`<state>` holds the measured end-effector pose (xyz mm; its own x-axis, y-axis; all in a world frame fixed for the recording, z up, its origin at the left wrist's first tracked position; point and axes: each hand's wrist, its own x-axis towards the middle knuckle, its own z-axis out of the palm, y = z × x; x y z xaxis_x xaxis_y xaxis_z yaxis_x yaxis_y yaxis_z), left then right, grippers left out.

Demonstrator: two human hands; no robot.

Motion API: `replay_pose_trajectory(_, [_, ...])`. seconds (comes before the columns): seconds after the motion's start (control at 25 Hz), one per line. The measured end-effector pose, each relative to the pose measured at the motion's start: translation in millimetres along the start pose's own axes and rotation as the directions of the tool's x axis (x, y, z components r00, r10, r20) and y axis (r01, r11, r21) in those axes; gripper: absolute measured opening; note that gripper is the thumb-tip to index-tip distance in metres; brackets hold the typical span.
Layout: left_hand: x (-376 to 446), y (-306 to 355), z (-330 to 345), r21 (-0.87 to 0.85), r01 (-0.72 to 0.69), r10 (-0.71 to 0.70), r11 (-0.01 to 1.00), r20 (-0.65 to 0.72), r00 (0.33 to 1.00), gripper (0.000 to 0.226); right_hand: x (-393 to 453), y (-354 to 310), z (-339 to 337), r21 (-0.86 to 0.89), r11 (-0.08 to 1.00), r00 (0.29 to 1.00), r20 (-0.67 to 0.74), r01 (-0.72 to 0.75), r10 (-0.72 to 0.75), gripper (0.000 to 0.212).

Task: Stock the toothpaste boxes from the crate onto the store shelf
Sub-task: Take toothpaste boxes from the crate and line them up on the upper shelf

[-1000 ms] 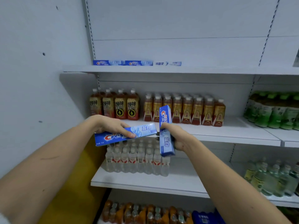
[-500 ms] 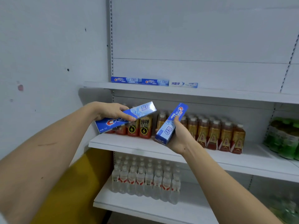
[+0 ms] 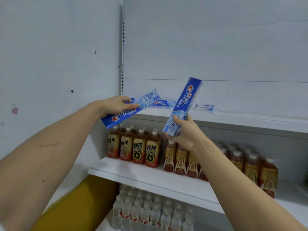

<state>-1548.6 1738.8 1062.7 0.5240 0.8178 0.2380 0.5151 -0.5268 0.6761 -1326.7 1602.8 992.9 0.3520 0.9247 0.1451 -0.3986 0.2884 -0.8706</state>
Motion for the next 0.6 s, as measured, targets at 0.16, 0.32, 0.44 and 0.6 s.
replay_pose_trajectory(0.16, [26,27,-11,0.106,-0.088,0.102,0.990,-0.134,0.986,0.037,30,-44,-11,-0.401,0.905,0.981,-0.063,0.142,-0.182,0.035])
replay_pose_trajectory(0.32, [59,34,-19,0.254,-0.109,0.155,0.961,-0.170,0.973,0.036,59,-87,-18,-0.626,0.751,0.964,0.003,0.209,-0.265,0.029])
replay_pose_trajectory(0.44, [91,21,-25,0.338,-0.136,0.204,0.931,-0.175,0.963,0.036,89,-111,-24,-0.803,0.545,0.949,0.080,0.242,-0.304,0.024])
replay_pose_trajectory(0.6, [139,-7,-32,0.402,-0.122,0.197,0.907,-0.149,0.969,0.035,139,-123,-28,-0.961,0.234,0.966,0.089,0.148,-0.242,0.027])
